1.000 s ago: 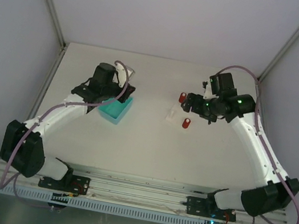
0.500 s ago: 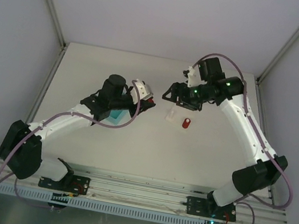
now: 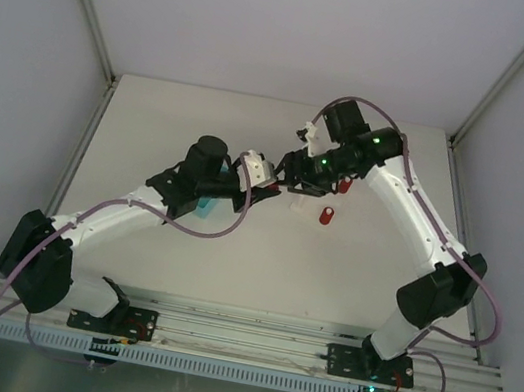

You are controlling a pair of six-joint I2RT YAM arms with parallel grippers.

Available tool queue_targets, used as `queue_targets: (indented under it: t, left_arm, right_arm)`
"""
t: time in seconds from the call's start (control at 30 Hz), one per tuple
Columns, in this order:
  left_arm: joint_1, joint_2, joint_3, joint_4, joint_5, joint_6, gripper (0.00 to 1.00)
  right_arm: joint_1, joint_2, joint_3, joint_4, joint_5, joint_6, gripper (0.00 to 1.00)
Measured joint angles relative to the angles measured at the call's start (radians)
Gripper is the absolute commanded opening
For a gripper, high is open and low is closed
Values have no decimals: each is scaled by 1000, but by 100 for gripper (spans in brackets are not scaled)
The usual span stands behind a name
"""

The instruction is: Install the large spring

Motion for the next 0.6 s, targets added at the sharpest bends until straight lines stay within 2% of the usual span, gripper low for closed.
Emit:
queue_targets:
  t: [0.27, 0.57, 0.6]
  left_arm:
    - [-24, 0, 0, 27, -8, 10, 0]
    - [-30, 0, -7, 44, -27, 12, 0]
    - [-30, 0, -8, 44, -30, 13, 0]
  right_arm:
    - [26, 20, 0, 2, -4, 0, 62]
    - [34, 26, -18, 25, -3, 28, 53]
    - [35, 29, -18, 26, -3, 31, 50]
